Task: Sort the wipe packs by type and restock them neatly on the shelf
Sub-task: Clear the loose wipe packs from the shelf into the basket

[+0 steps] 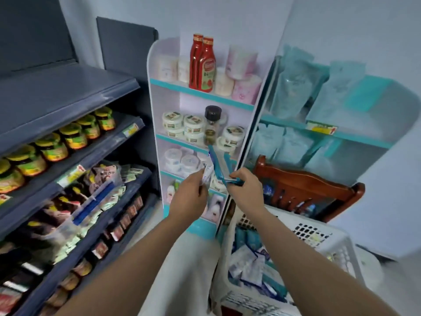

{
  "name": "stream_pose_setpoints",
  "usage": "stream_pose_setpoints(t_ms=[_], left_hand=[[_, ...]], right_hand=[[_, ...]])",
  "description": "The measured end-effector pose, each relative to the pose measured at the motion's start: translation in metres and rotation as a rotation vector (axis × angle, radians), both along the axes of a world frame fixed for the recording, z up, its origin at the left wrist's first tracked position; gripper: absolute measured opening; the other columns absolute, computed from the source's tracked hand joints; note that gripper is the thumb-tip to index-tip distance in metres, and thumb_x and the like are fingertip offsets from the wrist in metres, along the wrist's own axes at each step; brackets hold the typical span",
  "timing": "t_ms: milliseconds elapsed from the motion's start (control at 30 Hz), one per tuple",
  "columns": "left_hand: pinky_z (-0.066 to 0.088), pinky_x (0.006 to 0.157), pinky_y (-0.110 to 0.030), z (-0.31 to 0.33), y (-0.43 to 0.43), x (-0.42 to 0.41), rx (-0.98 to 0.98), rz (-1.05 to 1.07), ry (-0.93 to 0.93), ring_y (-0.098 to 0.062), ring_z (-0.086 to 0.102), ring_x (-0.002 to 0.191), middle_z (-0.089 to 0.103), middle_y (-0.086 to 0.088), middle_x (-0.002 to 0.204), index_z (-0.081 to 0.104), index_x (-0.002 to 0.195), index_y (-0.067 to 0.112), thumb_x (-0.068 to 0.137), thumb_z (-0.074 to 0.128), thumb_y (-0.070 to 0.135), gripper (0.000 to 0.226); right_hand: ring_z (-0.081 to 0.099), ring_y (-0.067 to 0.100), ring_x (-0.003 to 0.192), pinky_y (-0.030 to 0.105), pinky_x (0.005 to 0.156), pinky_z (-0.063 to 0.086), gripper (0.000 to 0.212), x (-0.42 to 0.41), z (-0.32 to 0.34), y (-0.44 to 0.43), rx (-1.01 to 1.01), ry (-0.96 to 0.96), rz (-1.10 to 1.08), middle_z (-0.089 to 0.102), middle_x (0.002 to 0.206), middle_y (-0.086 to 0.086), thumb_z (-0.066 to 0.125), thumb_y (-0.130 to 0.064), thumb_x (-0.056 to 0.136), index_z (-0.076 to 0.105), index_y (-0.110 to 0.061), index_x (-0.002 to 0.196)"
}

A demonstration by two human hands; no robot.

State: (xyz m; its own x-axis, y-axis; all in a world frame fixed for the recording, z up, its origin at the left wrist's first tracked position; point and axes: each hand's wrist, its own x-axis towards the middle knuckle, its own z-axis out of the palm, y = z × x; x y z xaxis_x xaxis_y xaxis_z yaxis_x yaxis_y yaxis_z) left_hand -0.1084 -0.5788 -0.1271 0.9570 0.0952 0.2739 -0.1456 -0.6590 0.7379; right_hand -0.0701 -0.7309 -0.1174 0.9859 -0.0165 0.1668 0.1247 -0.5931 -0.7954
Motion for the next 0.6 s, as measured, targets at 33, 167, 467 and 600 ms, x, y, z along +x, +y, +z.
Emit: stream_pose_setpoints(t_ms=[33, 167, 467, 600], left_hand=[[0.037, 0.076, -0.026, -0.008, -0.014, 0.005, -0.003, -0.024, 0.036, -0.027, 0.056, 0.106, 0.061, -0.006, 0.116, 0.051, 0.131, 0.017, 0.094, 0.044, 0.011, 0.038], [0.046, 0.079, -0.035, -0.045, -0.064, 0.024, -0.008, -0.159, 0.183, -0.025, 0.057, 0.100, 0.061, -0.006, 0.115, 0.049, 0.133, 0.018, 0.095, 0.041, 0.013, 0.039], [0.046, 0.080, -0.032, -0.144, -0.152, 0.037, 0.129, -0.409, 0.525, -0.025, 0.056, 0.103, 0.059, -0.009, 0.120, 0.044, 0.137, 0.019, 0.096, 0.039, 0.015, 0.041], [0.042, 0.073, -0.031, -0.185, -0.181, 0.039, 0.196, -0.405, 0.655, -0.028, 0.059, 0.098, 0.060, -0.012, 0.115, 0.049, 0.130, 0.014, 0.096, 0.041, 0.018, 0.035]], right_hand=[[0.054, 0.011, 0.082, 0.008, 0.058, 0.032, 0.019, 0.001, -0.008, -0.015, -0.011, 0.009, -0.022, 0.059, 0.089, -0.006, 0.070, -0.006, 0.078, 0.058, -0.019, 0.085], [0.053, 0.012, 0.073, 0.020, 0.058, 0.038, 0.014, 0.000, -0.041, -0.070, -0.068, 0.170, -0.118, 0.058, 0.079, -0.007, 0.070, -0.011, 0.080, 0.058, -0.016, 0.084], [0.053, 0.016, 0.063, 0.028, 0.055, 0.043, 0.008, -0.015, -0.131, -0.163, -0.184, 0.555, -0.250, 0.062, 0.077, 0.003, 0.067, -0.015, 0.084, 0.060, -0.013, 0.088], [0.051, 0.016, 0.059, 0.025, 0.051, 0.040, 0.008, -0.014, -0.181, -0.186, -0.185, 0.699, -0.231, 0.062, 0.077, 0.004, 0.065, -0.017, 0.084, 0.058, -0.018, 0.087]])
